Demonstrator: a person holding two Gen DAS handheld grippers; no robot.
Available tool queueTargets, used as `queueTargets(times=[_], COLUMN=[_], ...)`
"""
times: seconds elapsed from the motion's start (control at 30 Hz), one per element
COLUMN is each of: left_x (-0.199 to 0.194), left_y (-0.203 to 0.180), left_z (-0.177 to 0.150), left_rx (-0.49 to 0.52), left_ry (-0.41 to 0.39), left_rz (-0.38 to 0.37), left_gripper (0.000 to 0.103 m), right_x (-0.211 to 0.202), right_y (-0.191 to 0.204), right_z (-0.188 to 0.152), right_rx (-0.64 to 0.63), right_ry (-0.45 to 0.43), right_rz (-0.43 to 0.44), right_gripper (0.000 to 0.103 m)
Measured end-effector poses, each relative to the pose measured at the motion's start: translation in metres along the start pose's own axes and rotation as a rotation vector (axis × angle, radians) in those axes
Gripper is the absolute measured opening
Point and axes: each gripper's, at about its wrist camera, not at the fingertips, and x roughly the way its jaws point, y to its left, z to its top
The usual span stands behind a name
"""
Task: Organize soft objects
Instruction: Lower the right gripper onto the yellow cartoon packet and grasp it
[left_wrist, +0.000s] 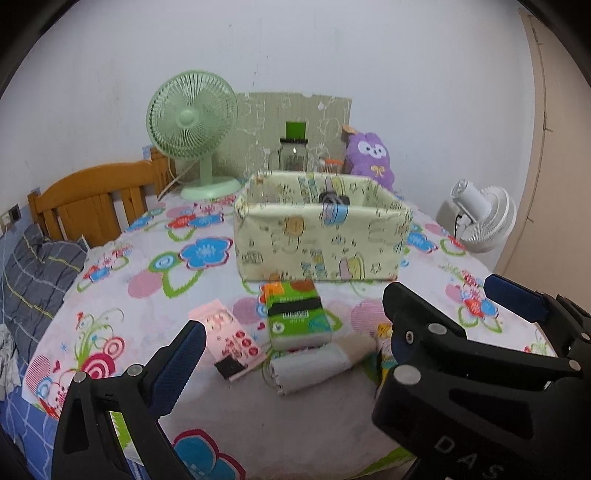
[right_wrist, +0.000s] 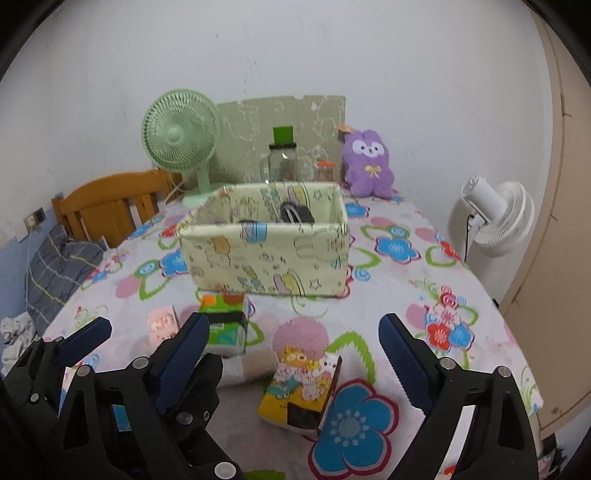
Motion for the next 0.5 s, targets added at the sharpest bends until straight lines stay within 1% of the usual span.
queueTargets(times=[0.13,0.23,0.4,0.5], left_x=[0.009,0.016,0.027,0.034], left_y=[0.003,0.005,0.003,0.0], left_z=[-0.008,-0.012,-0.017,-0.023], left_rx=[0.008,0.008,0.013,0.025], left_ry=[0.023,0.039,0.073,0.099], left_rz=[-0.015,-0.017,-0.023,-0.029], left_gripper=[0.1,0.1,0.1,0.1], right_x=[0.017,0.026,0.039,0.049], right_y=[0.001,0.0,-0.001,-0.002], right_z=[-0.008,-0.012,-0.017,-0.021], right_rx=[0.009,0.019,0.026,0.028], right_ry=[0.053,0.075,0.111,0.152], right_rz=[0.003,0.004,-0.007,-0.018], right_gripper=[0.09,0.089,0.087,0.084])
